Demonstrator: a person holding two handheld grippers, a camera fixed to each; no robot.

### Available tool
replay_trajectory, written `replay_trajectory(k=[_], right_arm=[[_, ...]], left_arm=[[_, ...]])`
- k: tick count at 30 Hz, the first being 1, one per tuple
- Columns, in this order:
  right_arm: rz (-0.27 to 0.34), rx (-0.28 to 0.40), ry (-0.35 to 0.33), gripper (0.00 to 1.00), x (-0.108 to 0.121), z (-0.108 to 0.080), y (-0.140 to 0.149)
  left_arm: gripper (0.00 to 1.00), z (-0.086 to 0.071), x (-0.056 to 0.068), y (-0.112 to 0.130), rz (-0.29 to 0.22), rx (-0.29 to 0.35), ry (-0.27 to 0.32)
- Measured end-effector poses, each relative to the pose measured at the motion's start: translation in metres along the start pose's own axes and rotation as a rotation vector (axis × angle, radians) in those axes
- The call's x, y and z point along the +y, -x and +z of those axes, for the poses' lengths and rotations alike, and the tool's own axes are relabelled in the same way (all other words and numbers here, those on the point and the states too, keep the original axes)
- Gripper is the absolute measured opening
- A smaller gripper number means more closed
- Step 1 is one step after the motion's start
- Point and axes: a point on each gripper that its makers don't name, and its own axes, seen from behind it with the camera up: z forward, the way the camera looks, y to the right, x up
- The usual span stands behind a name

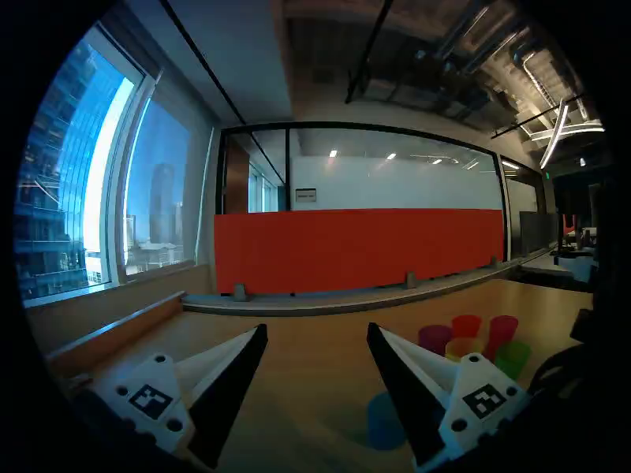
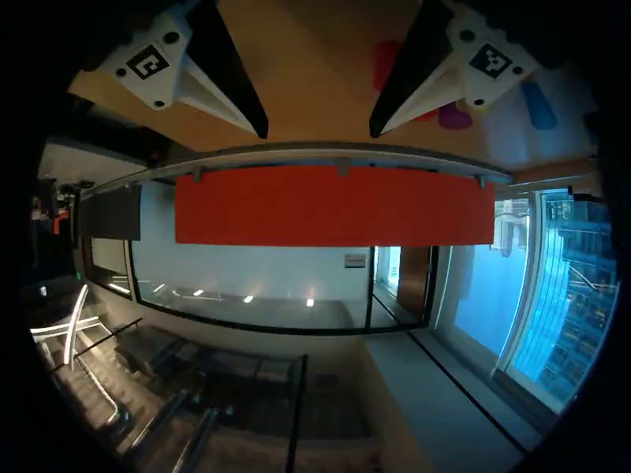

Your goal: Pour water

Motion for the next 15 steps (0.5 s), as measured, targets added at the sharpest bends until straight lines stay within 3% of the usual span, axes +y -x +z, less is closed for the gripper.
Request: replay_trajectory(k=[15], right_arm=[[0.012,0.006,-0.026,0.99,-0.014,0.003,-0.004]], left_arm=[[0.94,0.008,0.002,0.026,0.005,-0.003,-0.049]])
